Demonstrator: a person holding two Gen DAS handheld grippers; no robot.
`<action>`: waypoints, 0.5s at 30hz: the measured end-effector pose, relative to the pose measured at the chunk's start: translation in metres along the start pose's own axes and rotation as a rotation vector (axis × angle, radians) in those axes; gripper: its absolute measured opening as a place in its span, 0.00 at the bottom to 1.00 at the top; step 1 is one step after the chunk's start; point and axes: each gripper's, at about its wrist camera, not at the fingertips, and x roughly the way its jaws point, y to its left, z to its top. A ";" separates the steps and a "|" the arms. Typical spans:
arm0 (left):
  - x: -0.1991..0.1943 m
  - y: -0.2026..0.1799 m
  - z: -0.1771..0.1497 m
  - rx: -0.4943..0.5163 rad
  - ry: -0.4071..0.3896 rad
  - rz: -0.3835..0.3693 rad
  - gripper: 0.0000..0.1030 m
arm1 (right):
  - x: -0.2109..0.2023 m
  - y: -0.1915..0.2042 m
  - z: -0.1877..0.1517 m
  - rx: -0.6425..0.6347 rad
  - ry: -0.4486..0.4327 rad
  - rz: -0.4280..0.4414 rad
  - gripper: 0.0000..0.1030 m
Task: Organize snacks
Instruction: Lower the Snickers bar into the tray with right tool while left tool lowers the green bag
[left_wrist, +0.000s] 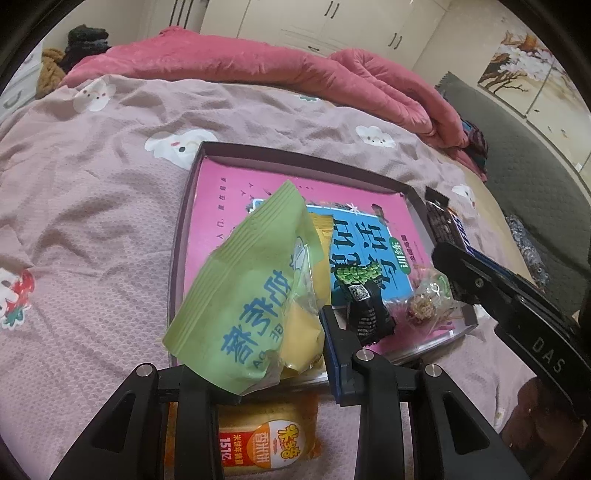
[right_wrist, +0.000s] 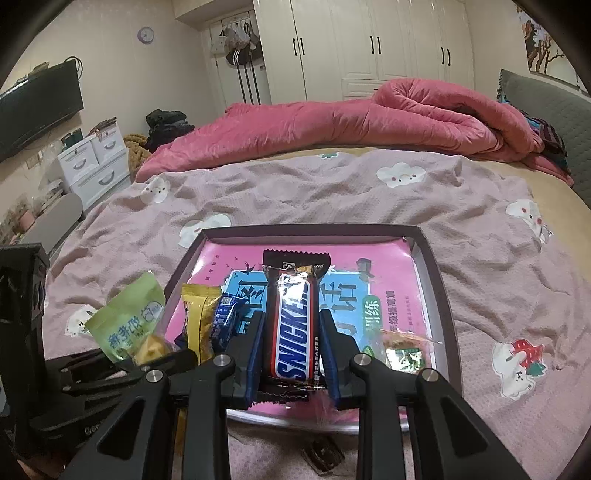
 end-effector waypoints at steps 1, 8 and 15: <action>0.000 0.000 0.000 0.001 0.000 -0.002 0.33 | 0.002 0.001 0.001 -0.003 0.002 -0.002 0.27; 0.003 -0.001 0.000 0.007 0.006 -0.014 0.33 | 0.014 0.007 0.001 -0.019 0.020 0.017 0.27; 0.005 0.000 0.000 0.010 0.009 -0.025 0.33 | 0.027 0.010 -0.003 -0.031 0.047 0.039 0.27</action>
